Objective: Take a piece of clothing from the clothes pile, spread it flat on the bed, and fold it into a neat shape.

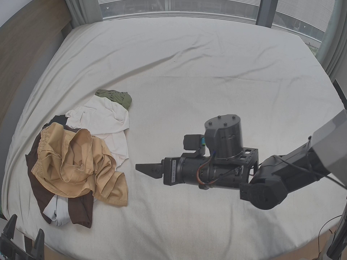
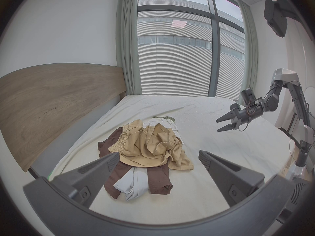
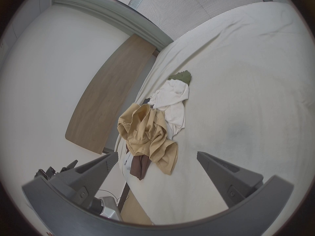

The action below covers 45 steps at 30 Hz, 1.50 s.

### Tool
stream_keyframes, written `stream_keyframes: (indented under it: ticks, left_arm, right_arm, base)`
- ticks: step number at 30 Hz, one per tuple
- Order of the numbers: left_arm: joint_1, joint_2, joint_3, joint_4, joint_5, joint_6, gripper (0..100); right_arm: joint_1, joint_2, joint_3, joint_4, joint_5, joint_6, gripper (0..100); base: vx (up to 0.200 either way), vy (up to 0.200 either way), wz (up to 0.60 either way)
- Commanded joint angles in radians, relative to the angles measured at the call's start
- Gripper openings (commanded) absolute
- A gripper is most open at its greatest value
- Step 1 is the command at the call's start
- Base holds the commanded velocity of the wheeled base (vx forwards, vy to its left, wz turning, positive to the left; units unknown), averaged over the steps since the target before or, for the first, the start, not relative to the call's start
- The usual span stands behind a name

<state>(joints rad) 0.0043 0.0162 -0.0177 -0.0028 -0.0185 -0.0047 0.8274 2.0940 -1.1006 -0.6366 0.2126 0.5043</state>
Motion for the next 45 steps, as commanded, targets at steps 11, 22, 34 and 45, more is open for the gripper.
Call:
stream_keyframes:
  ticks: [11, 22, 34, 45]
  left_arm:
    - [0.000, -0.016, 0.018, 0.000, 0.000, -0.001, 100]
    - [0.000, -0.016, 0.018, 0.000, 0.000, -0.001, 100]
    - [0.000, -0.016, 0.018, 0.000, 0.000, -0.001, 100]
    - [0.000, -0.016, 0.018, 0.000, 0.000, -0.001, 100]
  right_arm:
    - [0.068, 0.187, -0.131, -0.002, 0.001, 0.065, 100]
    - [0.105, 0.304, -0.206, 0.002, -0.007, 0.111, 100]
    - [0.121, 0.406, -0.326, 0.041, -0.036, 0.171, 100]
    - [0.133, 0.477, -0.444, 0.130, -0.079, 0.206, 100]
  base:
    - [0.000, 0.000, 0.00]
    - [0.000, 0.000, 0.00]
    - [0.000, 0.000, 0.00]
    - [0.000, 0.000, 0.00]
